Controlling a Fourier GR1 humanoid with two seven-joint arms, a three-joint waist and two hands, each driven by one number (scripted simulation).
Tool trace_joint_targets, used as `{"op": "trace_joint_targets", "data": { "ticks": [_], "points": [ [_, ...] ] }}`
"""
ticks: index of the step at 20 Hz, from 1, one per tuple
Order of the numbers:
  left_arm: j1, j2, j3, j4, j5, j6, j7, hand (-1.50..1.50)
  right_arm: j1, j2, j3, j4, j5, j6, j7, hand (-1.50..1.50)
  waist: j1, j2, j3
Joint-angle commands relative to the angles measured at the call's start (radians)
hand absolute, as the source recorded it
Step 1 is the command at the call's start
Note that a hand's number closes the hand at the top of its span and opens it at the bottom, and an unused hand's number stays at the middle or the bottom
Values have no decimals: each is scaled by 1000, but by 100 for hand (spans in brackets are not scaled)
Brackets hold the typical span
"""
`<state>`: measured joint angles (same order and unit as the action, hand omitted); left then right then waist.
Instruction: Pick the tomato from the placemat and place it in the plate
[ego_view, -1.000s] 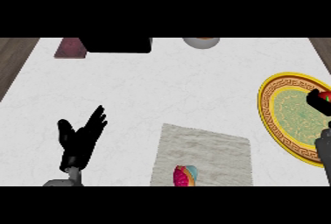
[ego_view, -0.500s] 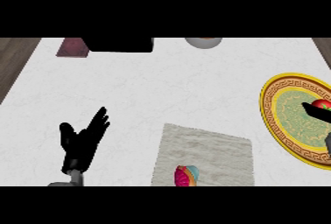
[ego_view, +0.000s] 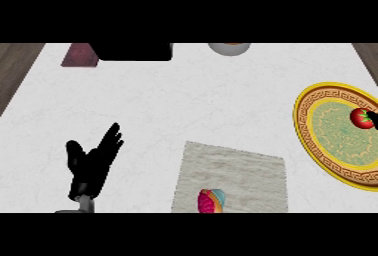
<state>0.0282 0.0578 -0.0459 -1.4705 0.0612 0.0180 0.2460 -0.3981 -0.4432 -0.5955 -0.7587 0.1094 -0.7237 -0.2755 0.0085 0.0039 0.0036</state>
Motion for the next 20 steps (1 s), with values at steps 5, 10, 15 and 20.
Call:
{"op": "trace_joint_targets", "data": {
  "ticks": [5,10,15,20],
  "points": [
    [8,16,6,-40,-17,14,31,0,187,42,-88,-108,-217,283,-160,-150,-17,-7,-3],
    [44,35,43,12,16,-30,-41,0,405,119,-18,-396,-249,406,-76,-150,-27,-10,-5],
    [-41,19,50,27,14,0,34,0,622,222,43,-664,-226,404,-13,-150,-25,-7,-5],
    [62,-31,-14,-14,-24,11,-40,0,793,300,102,-835,-146,387,2,-150,-17,-6,-4]
  ]
}}
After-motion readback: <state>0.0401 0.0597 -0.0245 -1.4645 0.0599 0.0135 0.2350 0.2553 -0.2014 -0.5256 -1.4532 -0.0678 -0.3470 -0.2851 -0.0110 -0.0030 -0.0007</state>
